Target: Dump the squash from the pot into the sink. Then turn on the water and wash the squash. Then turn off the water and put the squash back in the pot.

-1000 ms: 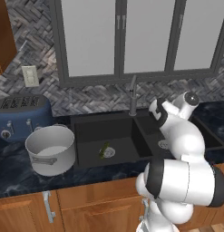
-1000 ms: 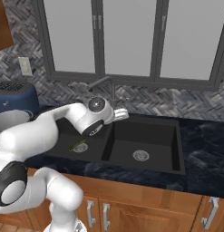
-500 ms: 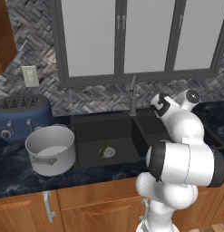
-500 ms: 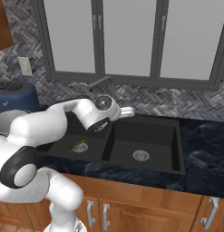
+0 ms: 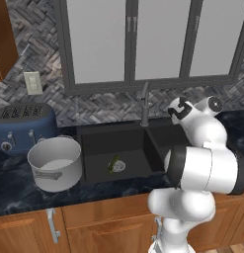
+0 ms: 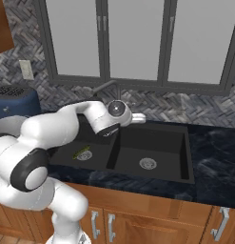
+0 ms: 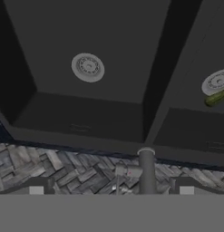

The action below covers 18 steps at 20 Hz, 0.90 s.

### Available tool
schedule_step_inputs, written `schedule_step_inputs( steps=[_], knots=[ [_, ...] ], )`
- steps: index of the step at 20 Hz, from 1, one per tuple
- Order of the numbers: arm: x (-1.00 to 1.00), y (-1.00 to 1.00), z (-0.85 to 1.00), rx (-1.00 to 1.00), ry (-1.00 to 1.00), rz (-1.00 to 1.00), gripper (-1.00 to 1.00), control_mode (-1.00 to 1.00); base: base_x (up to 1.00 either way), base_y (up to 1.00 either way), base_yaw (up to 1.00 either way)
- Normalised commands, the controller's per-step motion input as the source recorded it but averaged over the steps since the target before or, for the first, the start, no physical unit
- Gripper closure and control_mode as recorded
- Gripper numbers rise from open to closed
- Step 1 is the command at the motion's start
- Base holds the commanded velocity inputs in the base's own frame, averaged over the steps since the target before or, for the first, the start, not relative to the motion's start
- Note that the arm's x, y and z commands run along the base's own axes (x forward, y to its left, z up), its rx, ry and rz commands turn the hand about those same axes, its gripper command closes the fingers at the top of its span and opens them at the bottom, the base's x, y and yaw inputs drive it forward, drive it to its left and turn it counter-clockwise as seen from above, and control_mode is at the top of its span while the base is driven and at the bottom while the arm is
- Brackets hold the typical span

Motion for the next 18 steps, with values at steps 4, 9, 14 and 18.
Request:
schedule_step_inputs(
  steps=[4,9,14,18],
  knots=[
    [0.24,0.28,0.2,0.19,0.0,-0.14,-1.0,-1.0,0.0,0.0,0.0],
    [0.26,0.27,0.33,0.17,0.0,-0.11,-1.0,-1.0,0.0,0.0,0.0],
    [0.3,0.1,0.39,0.13,0.0,-0.11,-1.0,-1.0,0.0,0.0,0.0],
    [0.27,0.0,0.41,0.08,0.0,-0.13,-1.0,-1.0,0.0,0.0,0.0]
  ],
)
